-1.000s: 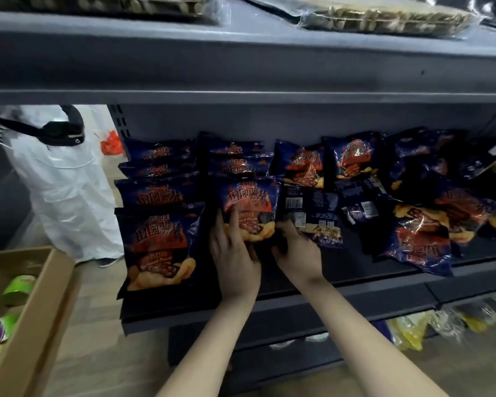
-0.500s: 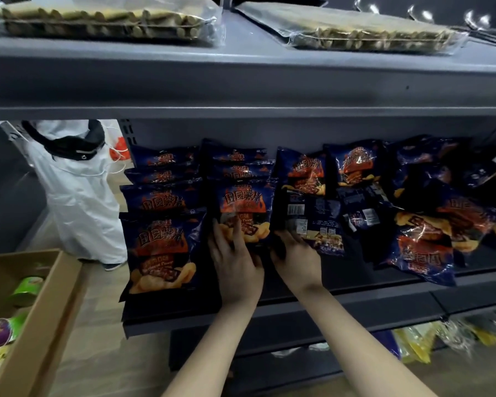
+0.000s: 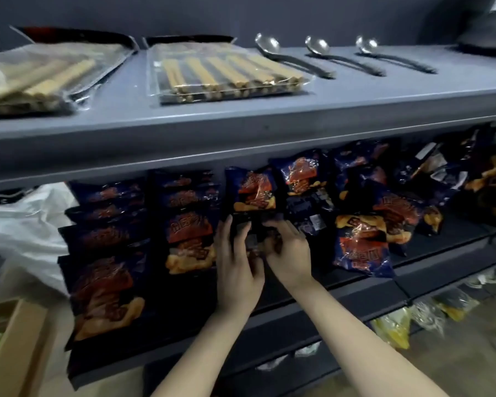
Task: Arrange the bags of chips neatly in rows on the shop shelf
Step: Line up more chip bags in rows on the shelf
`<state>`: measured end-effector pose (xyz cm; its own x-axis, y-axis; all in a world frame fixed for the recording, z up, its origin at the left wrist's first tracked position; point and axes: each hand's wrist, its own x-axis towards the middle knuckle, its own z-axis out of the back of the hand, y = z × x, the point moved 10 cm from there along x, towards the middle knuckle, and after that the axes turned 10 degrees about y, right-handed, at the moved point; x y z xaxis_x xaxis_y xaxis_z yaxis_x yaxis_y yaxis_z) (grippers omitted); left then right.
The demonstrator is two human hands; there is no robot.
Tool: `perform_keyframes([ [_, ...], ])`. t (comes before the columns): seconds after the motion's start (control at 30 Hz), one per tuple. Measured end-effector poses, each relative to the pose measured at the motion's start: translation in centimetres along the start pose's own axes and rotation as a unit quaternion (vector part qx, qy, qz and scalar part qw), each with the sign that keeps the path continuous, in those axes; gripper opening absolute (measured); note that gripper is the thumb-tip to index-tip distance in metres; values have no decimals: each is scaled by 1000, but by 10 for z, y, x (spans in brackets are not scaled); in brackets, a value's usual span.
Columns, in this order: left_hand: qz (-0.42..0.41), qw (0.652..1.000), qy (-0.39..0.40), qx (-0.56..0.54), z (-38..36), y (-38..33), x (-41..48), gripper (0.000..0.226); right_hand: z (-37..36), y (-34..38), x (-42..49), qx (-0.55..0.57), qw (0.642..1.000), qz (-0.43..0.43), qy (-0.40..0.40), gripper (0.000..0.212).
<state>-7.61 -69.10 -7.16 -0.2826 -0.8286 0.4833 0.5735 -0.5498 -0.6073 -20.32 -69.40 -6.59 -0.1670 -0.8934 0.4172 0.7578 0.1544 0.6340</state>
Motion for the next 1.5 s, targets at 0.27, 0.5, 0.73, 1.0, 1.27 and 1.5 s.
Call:
perform_keyframes([
  [0.27, -58, 996, 59, -38, -79, -74, 50, 67, 112, -50, 15, -20, 995, -4, -100, 30],
  [0.5, -103, 990, 70, -64, -140, -148, 85, 66, 189, -133, 0, -72, 988, -79, -110, 40],
  [0.73, -73, 988, 121, 61, -215, -174, 100, 71, 217, -210, -5, -49, 979, -172, -94, 59],
  [1.0, -66, 976, 114, 173, -238, -155, 95, 74, 197, -244, -3, 82, 971, -215, -63, 70],
  [1.27, -8, 970, 159, 184, -249, -137, 118, 75, 181, -264, 7, 143, 958, -249, -2, 94],
  [1.5, -20, 964, 182, 191, -248, -138, 120, 81, 178, -244, 12, 151, 969, -195, 22, 93],
])
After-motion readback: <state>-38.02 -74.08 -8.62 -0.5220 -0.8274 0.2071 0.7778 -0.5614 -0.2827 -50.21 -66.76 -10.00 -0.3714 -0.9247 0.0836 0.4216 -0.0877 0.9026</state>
